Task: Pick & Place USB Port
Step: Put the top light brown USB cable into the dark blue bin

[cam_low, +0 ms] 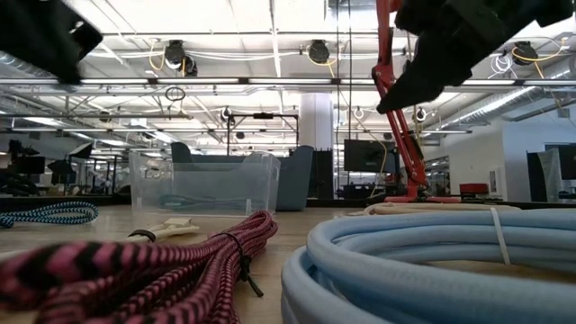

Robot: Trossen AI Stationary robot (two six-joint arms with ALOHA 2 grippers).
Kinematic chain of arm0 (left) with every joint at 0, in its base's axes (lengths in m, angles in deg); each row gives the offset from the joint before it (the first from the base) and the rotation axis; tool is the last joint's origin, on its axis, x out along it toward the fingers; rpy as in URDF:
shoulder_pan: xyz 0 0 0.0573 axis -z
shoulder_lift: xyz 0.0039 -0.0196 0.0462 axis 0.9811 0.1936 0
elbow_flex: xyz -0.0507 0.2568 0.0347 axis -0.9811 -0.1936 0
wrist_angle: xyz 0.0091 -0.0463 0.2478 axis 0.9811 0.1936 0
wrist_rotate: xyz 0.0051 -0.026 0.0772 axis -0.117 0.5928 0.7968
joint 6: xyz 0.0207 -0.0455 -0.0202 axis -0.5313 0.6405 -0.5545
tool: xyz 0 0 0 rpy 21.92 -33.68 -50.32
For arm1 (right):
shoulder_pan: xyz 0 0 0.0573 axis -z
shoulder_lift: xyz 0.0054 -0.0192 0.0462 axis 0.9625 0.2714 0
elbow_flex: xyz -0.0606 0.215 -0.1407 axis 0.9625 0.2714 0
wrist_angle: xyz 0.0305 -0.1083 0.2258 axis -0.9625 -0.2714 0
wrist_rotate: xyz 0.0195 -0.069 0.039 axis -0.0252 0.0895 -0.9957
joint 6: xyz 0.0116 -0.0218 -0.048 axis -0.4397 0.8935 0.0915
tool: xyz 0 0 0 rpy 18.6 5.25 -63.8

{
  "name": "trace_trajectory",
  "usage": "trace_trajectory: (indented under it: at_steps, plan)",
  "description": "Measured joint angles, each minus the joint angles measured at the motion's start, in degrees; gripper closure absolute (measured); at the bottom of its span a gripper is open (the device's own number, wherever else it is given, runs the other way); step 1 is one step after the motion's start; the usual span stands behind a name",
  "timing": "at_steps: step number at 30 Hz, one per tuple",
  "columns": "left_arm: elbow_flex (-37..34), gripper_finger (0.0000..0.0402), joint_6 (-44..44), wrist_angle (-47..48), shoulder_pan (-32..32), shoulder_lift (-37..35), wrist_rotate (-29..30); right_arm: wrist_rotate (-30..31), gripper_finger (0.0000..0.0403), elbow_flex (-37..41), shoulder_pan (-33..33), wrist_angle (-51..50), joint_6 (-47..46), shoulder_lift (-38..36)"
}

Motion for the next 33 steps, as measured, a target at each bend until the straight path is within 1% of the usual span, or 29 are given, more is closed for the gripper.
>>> trace_trajectory:
  at_steps: [3,5,6,10,13,16,21,25,29,33]
  plan:
    - [0.0,0.0281,-2.2,-0.6,-0.2,0.0,10.2,-0.1,0.0259,1.3,0.0,0.1,-4.9,0.0]
    - [0.0,0.0281,-2.7,-0.7,-0.7,0.0,13.8,-0.2,0.0259,2.3,-0.4,0.0,-5.6,0.0]
    - [-0.3,0.0281,-2.4,-1.0,-1.0,0.0,14.2,-0.3,0.0259,2.9,-0.6,0.0,-5.9,0.0]
    - [-3.0,0.0282,-0.8,-3.2,-1.9,0.0,12.0,-1.7,0.0259,5.4,-2.1,0.0,-8.5,0.0]
    - [-6.5,0.0282,-0.1,-9.2,-2.2,0.0,10.9,-3.0,0.0259,7.2,-3.7,0.7,-13.4,0.0]
    - [-9.7,0.0282,-1.3,-15.4,-2.7,0.0,9.9,-3.3,0.0259,8.4,-6.3,5.5,-13.8,0.0]
    - [-11.4,0.0282,-2.8,-20.3,-4.1,0.0,7.4,-2.9,0.0259,8.4,-11.3,15.4,-6.0,0.2]
    - [-11.4,0.0282,-3.7,-21.3,-4.6,0.0,6.6,-1.4,0.0259,8.4,-14.6,23.5,-0.3,0.9]
    - [-11.4,0.0282,-3.7,-21.5,-4.5,0.0,6.6,-1.6,0.0257,7.7,-17.2,31.7,5.0,4.6]
    - [-11.4,0.0282,-3.7,-21.5,-4.5,0.0,6.6,-1.7,0.0235,3.3,-19.1,31.9,9.6,10.6]
